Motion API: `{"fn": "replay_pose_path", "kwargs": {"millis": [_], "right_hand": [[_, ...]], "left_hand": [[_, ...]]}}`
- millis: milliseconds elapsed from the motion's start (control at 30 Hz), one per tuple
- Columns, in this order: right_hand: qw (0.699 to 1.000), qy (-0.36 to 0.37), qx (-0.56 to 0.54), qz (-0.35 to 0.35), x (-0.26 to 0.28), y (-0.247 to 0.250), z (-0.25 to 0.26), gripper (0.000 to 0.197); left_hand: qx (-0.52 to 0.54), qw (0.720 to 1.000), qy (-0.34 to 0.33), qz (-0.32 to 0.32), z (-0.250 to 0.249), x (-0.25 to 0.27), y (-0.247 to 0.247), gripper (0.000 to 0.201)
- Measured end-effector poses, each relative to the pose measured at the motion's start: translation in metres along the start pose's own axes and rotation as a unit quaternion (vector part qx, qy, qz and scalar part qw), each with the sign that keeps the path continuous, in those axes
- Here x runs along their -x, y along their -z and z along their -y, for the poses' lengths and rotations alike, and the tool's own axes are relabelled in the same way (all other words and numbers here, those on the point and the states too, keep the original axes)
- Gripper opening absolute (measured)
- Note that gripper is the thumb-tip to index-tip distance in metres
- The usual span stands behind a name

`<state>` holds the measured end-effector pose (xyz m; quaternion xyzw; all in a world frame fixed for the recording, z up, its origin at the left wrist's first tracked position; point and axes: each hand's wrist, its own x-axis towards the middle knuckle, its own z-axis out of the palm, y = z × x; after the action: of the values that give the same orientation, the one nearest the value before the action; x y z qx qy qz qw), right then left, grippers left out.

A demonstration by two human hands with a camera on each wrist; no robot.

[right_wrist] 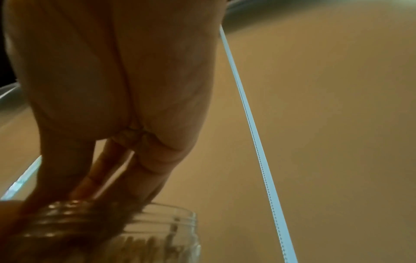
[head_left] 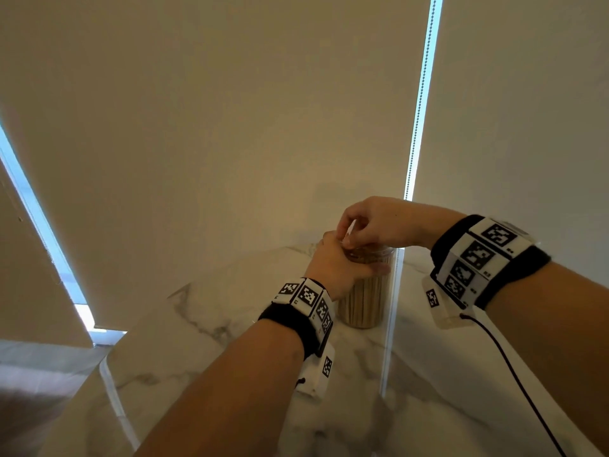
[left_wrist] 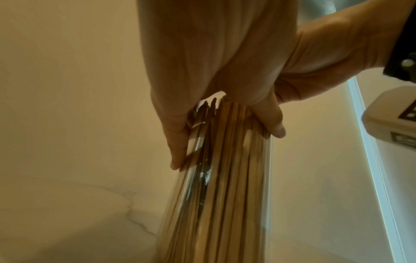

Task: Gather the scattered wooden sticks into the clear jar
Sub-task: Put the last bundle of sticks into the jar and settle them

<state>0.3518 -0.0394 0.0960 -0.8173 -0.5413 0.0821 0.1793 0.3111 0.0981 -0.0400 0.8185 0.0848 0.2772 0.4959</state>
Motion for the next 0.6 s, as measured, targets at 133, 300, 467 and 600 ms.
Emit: {"fn": "replay_pose_path", "kwargs": {"millis": [133,300,467,600], "right_hand": [[1.000,-0.015,0.005,-0.024,-0.003,0.003,-0.001,0.008],[0.988,-0.050,0.109,-0.097,-0.002,-0.003,-0.006,0.010],[0.997,-0.048,0.041,-0.051,-0.004,-0.006,-0.007,0.013],[0.998,-0.031,-0.012,-0.058,0.000,0.004,-0.009,0.013]], "left_hand": [[0.004,1.000,0.014,0.014,0.005,-0.004,-0.001,0.080],[-0.021,0.999,0.046,-0.008,0.009,-0.003,-0.001,0.124],[0.003,0.999,0.034,-0.001,0.009,-0.003,0.000,0.120],[0.007,1.000,0.023,0.003,0.014,-0.008,-0.001,0.112]]}}
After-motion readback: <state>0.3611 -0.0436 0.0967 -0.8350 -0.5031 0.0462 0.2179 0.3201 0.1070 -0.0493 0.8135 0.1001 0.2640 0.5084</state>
